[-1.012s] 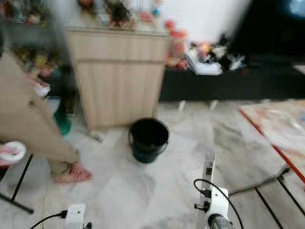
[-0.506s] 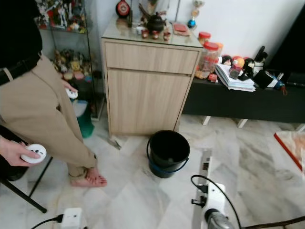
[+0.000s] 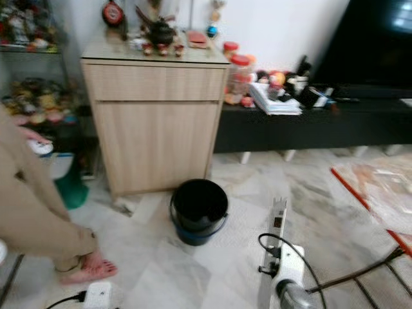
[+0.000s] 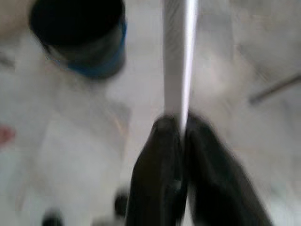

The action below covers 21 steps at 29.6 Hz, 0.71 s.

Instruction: Picking trash to rubbish bin

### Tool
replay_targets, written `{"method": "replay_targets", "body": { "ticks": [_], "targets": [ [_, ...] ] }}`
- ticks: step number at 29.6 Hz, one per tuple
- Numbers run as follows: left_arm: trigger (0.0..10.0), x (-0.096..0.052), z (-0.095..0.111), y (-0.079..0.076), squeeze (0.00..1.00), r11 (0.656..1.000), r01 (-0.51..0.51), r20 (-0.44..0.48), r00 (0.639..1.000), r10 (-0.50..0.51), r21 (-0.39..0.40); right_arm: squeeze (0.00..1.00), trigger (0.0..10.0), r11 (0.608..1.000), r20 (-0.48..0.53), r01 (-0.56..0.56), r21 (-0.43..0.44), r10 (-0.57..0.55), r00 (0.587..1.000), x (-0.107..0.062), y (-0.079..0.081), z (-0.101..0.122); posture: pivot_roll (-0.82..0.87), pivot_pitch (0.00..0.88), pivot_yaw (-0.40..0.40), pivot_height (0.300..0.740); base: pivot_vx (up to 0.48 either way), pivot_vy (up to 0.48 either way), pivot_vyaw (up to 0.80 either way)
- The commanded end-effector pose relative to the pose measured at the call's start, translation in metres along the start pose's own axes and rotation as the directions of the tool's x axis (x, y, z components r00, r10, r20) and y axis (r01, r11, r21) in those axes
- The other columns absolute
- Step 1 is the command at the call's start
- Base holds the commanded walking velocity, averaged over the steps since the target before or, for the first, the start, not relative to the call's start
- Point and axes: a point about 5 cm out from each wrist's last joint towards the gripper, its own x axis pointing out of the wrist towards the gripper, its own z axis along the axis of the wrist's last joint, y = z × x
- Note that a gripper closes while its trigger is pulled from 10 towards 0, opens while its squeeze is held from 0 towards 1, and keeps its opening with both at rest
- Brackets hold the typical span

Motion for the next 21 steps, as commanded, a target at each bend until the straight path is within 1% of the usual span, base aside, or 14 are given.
{"method": "replay_targets", "body": {
  "ticks": [1, 11, 17, 20, 21],
  "targets": [
    [10.0, 0.0004, 0.0037, -0.0121, 0.0, 1.0, 0.027, 0.008, 1.0, -0.027, -0.007, 0.0, 10.0, 1.0, 0.037, 0.024, 0.0, -0.024, 0.999, 0.0, -0.0082, 0.0106, -0.07, 0.017, -0.165, 0.74, 0.3, 0.0, 0.0],
    [10.0, 0.0006, 0.0044, -0.012, 0.0, 1.0, 0.027, 0.01, 1.0, -0.027, -0.008, 0.0, 10.0, 1.0, 0.038, 0.019, 0.008, -0.02, 0.999, 0.0001, -0.0077, 0.0108, -0.07, 0.018, -0.164, 0.74, 0.303, 0.0, 0.0],
    [10.0, 0.0005, 0.0042, -0.0123, 0.0, 1.0, 0.026, 0.01, 1.0, -0.026, -0.01, 0.0, 10.0, 1.0, 0.05, 0.012, -0.028, -0.01, 0.999, 0.0001, -0.0074, 0.0128, -0.07, 0.022, -0.165, 0.74, 0.302, 0.0, 0.0],
    [10.0, 0.0004, 0.0038, -0.0123, 0.0, 1.0, 0.026, 0.009, 1.0, -0.025, -0.011, 0.0, 10.0, 0.999, 0.042, 0.007, -0.045, -0.005, 0.999, 0.0003, -0.0067, 0.0124, -0.07, 0.022, -0.165, 0.74, 0.301, 0.0, 0.8],
    [10.0, 0.0003, 0.0035, -0.0122, 0.0, 1.0, 0.025, 0.008, 1.0, -0.025, -0.012, 0.0, 10.0, 1.0, 0.04, 0.01, -0.029, -0.008, 0.999, 0.0003, -0.0066, 0.0117, -0.06, 0.023, -0.169, 0.74, 0.304, 0.0, 0.0]
  ]
}}
